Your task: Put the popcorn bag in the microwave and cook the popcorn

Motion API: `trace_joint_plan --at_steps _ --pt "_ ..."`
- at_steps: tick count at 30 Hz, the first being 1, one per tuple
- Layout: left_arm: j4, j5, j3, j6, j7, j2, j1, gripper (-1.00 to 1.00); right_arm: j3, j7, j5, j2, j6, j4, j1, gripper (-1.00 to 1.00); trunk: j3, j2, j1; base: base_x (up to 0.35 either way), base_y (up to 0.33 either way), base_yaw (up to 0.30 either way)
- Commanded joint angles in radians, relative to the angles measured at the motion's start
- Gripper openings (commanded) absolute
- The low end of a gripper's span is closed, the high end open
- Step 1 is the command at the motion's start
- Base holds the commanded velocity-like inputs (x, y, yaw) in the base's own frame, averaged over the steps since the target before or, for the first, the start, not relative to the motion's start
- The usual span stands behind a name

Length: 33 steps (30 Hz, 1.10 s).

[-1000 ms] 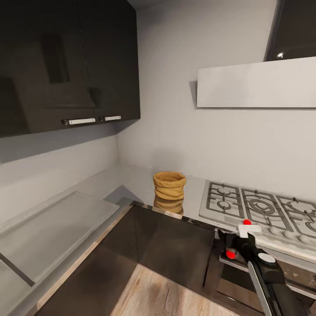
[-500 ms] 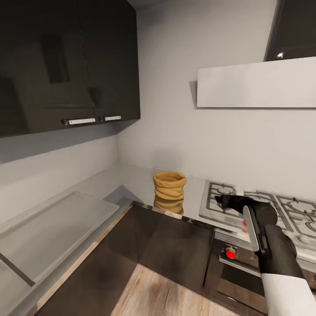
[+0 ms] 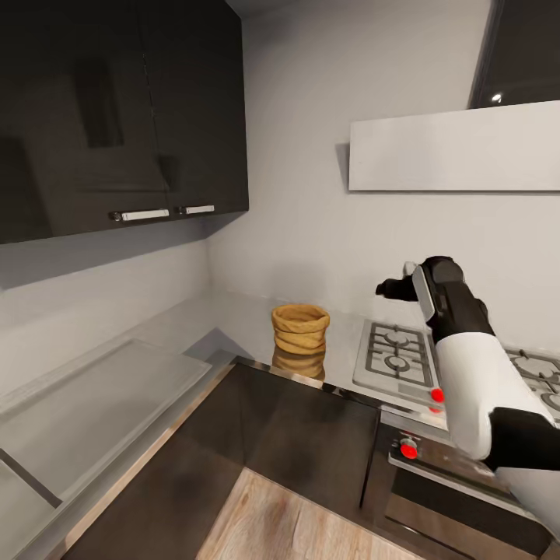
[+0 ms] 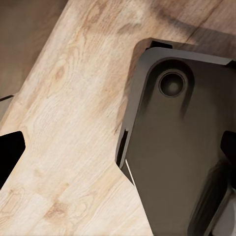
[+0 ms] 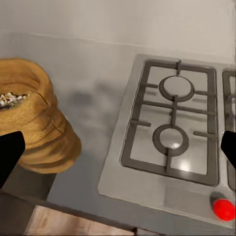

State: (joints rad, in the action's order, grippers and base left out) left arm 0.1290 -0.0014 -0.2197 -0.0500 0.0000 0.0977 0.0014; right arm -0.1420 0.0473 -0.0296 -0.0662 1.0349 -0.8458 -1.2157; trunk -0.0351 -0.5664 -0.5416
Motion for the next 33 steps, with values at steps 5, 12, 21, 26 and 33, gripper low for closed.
trace_joint_plan --at_steps 5,12,21,26,33 --pt "0.003 0.000 -0.004 -0.005 0.000 -0.002 0.000 1.00 -0.001 0.095 -0.002 -0.001 0.003 0.165 -0.124 1.00 -0.002 -0.002 0.000 0.000 0.000 0.000" --pt "0.003 0.000 -0.004 -0.005 0.000 -0.003 0.000 1.00 -0.002 0.115 -0.001 -0.001 0.005 0.362 -0.264 1.00 -0.002 -0.002 0.000 0.000 0.000 0.000" --pt "0.003 0.000 -0.004 -0.008 0.000 -0.002 0.000 1.00 0.006 0.157 -0.003 -0.006 0.008 0.485 -0.293 1.00 -0.002 -0.002 0.000 0.000 0.000 0.000" --pt "0.003 0.000 -0.003 -0.008 0.000 -0.003 0.000 1.00 0.003 0.152 0.001 -0.018 0.007 0.590 -0.294 1.00 -0.002 -0.002 0.000 0.000 0.000 0.000" --pt "0.002 0.000 -0.003 -0.008 0.000 -0.003 0.000 1.00 0.002 0.154 0.001 -0.021 0.007 0.614 -0.294 1.00 -0.002 -0.002 0.000 0.000 0.000 0.011"
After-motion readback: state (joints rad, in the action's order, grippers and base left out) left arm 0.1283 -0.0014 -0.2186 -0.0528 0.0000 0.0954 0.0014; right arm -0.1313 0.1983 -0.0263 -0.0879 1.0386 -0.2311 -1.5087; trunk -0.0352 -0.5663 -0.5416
